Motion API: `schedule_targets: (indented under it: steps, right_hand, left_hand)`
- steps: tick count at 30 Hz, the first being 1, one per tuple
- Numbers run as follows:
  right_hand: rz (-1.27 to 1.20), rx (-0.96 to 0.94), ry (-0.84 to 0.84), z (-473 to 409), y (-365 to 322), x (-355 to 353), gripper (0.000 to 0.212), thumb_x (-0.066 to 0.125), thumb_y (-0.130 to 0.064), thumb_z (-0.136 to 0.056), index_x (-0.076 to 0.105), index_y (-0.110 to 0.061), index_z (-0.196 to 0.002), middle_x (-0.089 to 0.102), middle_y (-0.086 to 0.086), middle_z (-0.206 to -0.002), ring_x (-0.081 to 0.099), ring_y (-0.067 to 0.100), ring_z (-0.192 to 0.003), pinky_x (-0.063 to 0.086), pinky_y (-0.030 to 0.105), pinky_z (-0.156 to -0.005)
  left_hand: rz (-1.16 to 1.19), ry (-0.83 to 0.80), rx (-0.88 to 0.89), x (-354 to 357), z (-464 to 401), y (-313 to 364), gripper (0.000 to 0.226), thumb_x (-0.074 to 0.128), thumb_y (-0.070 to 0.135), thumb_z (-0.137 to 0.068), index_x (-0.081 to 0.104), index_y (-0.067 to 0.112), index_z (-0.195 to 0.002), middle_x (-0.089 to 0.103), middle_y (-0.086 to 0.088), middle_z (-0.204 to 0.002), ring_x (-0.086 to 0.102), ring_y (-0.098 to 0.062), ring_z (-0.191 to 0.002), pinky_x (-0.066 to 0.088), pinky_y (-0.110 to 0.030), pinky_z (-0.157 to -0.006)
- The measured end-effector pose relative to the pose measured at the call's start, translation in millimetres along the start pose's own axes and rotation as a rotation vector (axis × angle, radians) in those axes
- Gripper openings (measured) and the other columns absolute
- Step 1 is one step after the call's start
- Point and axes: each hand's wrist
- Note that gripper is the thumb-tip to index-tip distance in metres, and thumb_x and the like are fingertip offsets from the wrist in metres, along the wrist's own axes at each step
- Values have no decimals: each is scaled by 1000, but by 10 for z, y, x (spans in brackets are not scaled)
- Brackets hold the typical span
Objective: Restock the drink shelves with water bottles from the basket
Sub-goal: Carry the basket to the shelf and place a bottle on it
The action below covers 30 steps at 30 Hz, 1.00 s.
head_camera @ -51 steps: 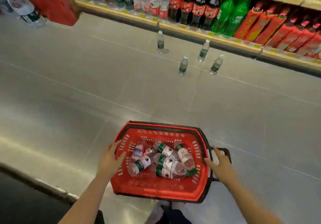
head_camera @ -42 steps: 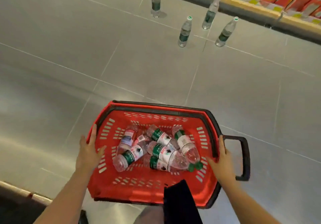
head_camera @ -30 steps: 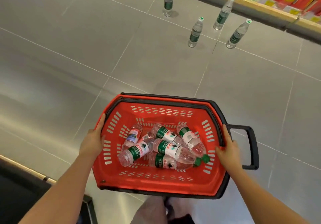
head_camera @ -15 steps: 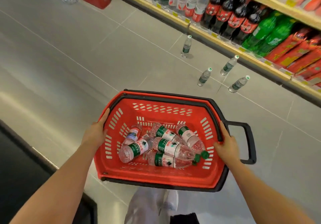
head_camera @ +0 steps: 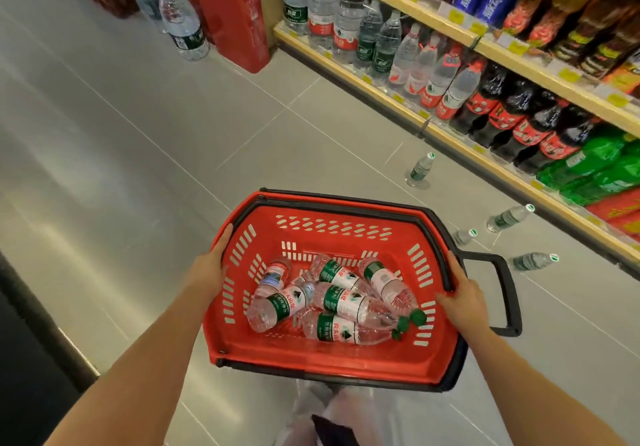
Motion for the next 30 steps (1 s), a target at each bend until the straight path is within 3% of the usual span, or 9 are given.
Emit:
schedule_targets:
  steps: [4, 8, 12, 19, 23, 30]
  right_hand:
    - [-44, -17, -8, -642, -620, 82, 81, 62, -19, -80, 18, -42, -144, 65, 14, -94, 65, 29, -78, 55, 39, -76]
    - [-5, -12, -38, -1377, -1153, 171, 84, 59, -31, -78, 7, -59, -137, 62, 14, -96, 64, 31, -83, 55, 44, -79]
    - [3, 16, -46, -2108, -1763, 208, 81, 61, -28, -82, 11, -49, -143, 60, 16, -97, 62, 32, -85, 51, 39, -80]
    - [-112, 60, -40, -3194, -2666, 223, 84, 63, -31, -80, 7, -66, -132, 62, 12, -100, 66, 25, -82, 55, 43, -83]
    - [-180, 110, 6, -3714, -3162, 316, 86, 65, -31, -78, 5, -73, -124, 63, 12, -106, 67, 25, -87, 55, 47, -85]
    - [-246, 324, 45, -4491, -4104, 398, 82, 63, -29, -80, 11, -60, -135, 60, 13, -114, 62, 32, -100, 52, 51, -89]
  left_hand:
    - [-67, 31, 6, -399, -800, 37, 71, 45, 13, -95, 4, 36, -147, 60, -26, -110, 62, -39, -94, 49, -47, -86]
    - [-14, 28, -26, -718, -1623, 30, 75, 47, 13, -93, 1, 46, -142, 61, -26, -106, 64, -39, -87, 54, -47, -83]
    - [-52, 39, -15, -1109, -2459, 95, 77, 49, 11, -91, 4, 44, -145, 63, -25, -95, 64, -40, -80, 55, -47, -79]
    - [-45, 18, 41, -1905, -3928, 357, 81, 55, 12, -88, 7, 41, -146, 64, -26, -96, 65, -41, -84, 53, -45, -79]
    - [-81, -28, 97, -2331, -4873, 461, 85, 56, 17, -87, -2, 52, -139, 66, -25, -101, 66, -39, -87, 53, -44, -81]
    - [-166, -62, 233, -2975, -6397, 839, 84, 54, 16, -88, -1, 49, -142, 66, -24, -102, 65, -39, -87, 51, -43, -78]
Point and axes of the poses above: each hand's wrist, its own z-axis away from the middle knuckle, its own x-axis out of the palm, y = z × x
